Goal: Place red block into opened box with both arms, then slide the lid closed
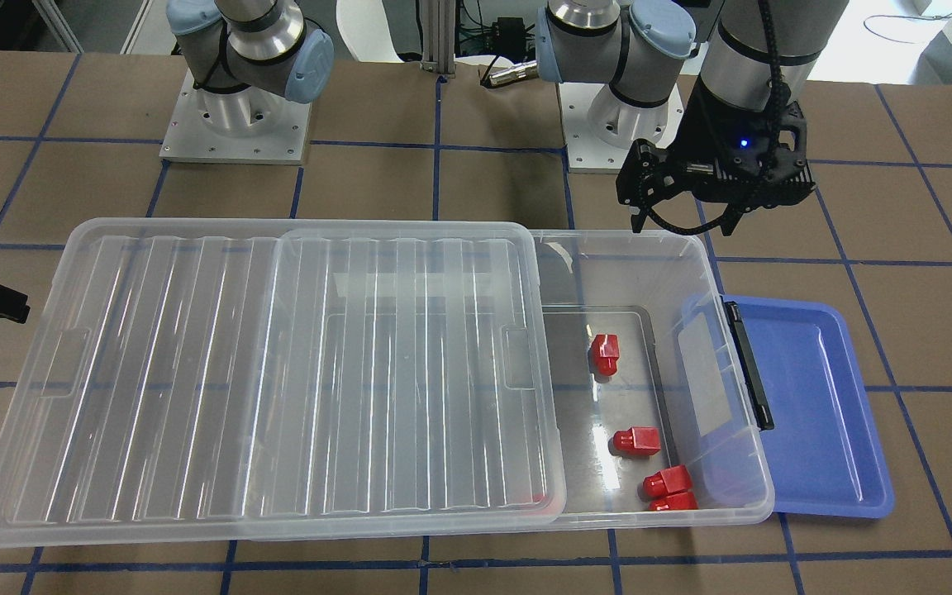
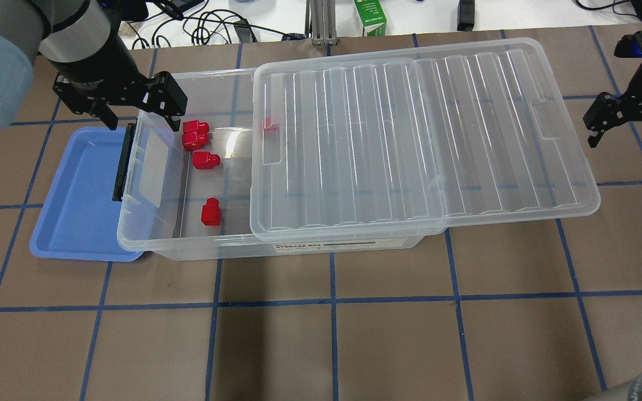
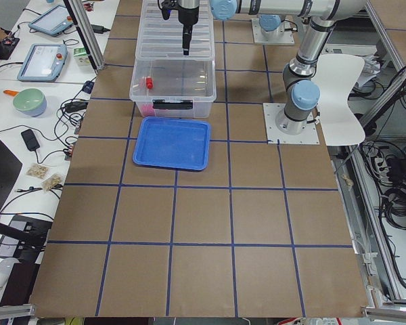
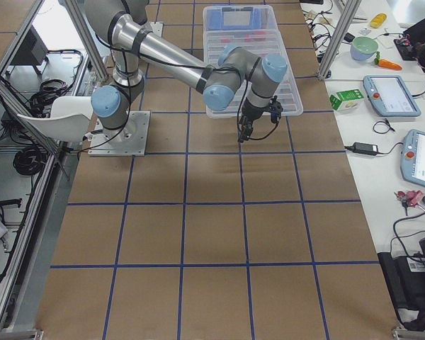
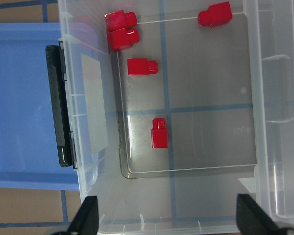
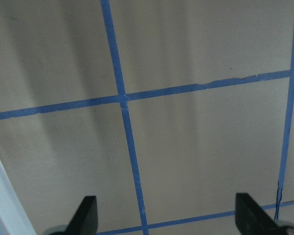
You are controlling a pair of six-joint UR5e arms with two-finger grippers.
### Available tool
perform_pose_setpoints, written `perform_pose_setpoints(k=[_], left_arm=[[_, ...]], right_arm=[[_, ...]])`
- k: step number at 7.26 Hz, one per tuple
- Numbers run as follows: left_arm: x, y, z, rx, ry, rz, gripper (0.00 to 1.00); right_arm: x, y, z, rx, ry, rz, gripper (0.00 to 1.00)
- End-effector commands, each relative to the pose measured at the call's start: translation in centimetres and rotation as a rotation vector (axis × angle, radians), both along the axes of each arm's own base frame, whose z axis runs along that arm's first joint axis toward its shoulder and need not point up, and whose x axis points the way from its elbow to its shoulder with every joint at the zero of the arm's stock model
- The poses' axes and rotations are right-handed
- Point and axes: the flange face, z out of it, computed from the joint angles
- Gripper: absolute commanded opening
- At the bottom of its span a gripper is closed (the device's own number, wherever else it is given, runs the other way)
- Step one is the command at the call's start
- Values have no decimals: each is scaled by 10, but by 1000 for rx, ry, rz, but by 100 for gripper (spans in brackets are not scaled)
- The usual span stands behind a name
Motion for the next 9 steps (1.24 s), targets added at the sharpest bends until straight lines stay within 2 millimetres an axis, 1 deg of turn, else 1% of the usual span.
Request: perform_pose_setpoints(k=[1, 2, 3, 4, 5, 7, 9], left_arm=[[2, -6, 7, 8, 3, 7, 100], [2, -6, 7, 8, 3, 6, 100], [2, -6, 7, 7, 2, 6, 100], [1, -5, 5, 11, 0, 6, 100], [1, -5, 5, 10, 2, 6, 100], [1, -6, 6, 10, 2, 6, 100], [0, -5, 6, 10, 2, 4, 100]], right_arm=[[21, -4, 0, -3, 2, 21, 100], [31, -5, -2, 1, 1, 37, 100], [31, -6, -3, 2, -1, 38, 100], [36, -6, -3, 3, -2, 44, 100], [48, -7, -3, 4, -1, 58, 100], [78, -9, -5, 17, 1, 77, 100], [108, -11, -6, 9, -24, 58, 100]])
